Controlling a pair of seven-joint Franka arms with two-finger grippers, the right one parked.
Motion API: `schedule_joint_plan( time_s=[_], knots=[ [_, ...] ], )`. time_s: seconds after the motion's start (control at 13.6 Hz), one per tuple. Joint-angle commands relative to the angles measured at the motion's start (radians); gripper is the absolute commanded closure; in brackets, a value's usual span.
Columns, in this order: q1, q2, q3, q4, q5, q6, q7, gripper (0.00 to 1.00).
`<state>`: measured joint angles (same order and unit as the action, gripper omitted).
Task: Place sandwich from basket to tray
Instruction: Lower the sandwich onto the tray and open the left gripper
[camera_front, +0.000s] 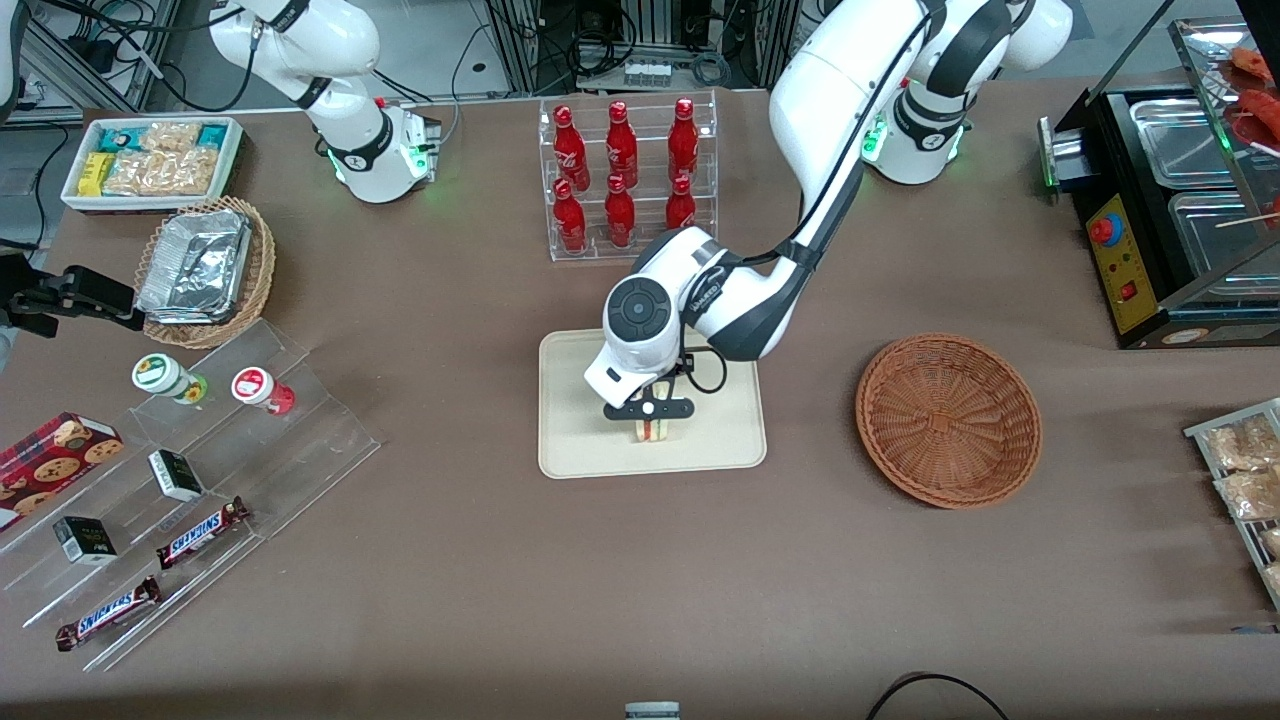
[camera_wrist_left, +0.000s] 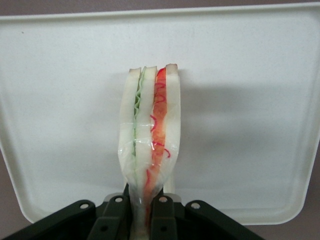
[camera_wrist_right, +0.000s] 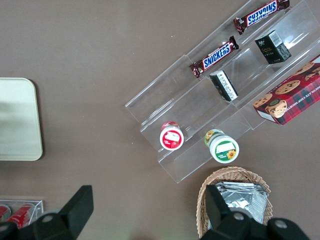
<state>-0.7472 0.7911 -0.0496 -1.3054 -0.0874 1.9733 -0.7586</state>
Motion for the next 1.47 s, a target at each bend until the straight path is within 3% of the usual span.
schedule_joint_plan(
  time_s=[0.0, 0.73, 0.81, 0.88, 0.95, 1.03, 1.39],
  knots=[
    [-0.021, 0.011, 0.004, 0.023, -0.021, -0.004, -0.016, 1.0],
    [-0.023, 0.037, 0.004, 0.02, -0.012, 0.015, -0.085, 1.0],
    [-0.023, 0.039, 0.004, 0.02, -0.012, 0.021, -0.085, 0.82],
    [-0.023, 0.048, 0.004, 0.02, -0.012, 0.024, -0.085, 0.32],
    [-0.024, 0.05, 0.004, 0.021, -0.012, 0.025, -0.088, 0.1],
    [-0.024, 0.05, 0.004, 0.021, -0.012, 0.025, -0.096, 0.0],
    [-0.021, 0.011, 0.005, 0.028, -0.015, 0.007, -0.099, 0.0]
  ],
)
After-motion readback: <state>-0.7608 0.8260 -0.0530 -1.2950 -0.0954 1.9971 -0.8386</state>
